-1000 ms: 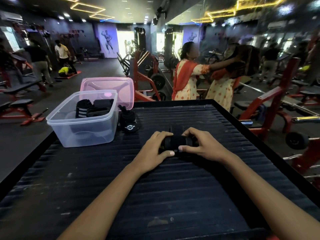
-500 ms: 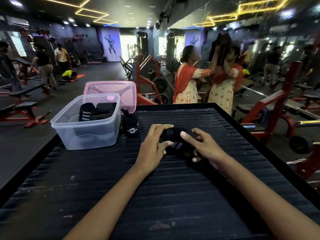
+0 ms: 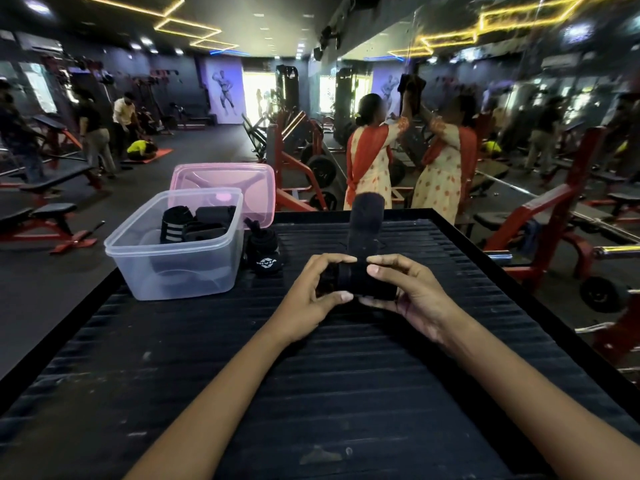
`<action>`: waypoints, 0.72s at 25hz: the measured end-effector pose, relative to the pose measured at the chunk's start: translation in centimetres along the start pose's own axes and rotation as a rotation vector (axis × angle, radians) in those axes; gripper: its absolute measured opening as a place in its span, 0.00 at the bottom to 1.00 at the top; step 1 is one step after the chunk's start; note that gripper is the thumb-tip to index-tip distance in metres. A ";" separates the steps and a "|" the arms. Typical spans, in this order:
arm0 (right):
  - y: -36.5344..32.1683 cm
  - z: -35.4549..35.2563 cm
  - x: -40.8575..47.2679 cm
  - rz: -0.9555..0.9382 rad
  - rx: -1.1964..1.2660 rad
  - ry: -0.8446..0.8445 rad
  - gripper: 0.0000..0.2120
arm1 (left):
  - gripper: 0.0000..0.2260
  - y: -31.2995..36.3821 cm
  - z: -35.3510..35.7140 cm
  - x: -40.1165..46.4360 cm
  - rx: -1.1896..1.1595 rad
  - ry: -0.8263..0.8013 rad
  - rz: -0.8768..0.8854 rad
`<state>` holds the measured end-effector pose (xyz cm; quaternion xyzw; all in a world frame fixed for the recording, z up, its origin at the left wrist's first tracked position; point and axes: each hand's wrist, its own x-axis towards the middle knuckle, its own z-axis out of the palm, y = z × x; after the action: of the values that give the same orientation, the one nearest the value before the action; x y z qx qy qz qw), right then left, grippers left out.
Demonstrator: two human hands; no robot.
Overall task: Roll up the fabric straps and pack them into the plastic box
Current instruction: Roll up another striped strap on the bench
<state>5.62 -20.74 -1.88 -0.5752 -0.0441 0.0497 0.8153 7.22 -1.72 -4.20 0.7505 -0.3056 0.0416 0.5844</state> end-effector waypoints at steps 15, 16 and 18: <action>-0.1 0.1 -0.3 -0.095 -0.112 -0.061 0.12 | 0.16 1.2 1.1 0.0 -0.224 0.196 -0.130; -0.1 0.0 -0.3 -0.091 -0.115 -0.073 0.11 | 0.17 1.3 1.0 0.0 -0.230 0.186 -0.132; -0.1 0.0 -0.4 -0.088 -0.111 -0.091 0.13 | 0.15 1.3 0.9 0.1 -0.238 0.151 -0.116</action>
<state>5.27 -20.84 -1.75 -0.6141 -0.1089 0.0371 0.7808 6.33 -2.71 -3.31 0.6871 -0.2200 0.0276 0.6919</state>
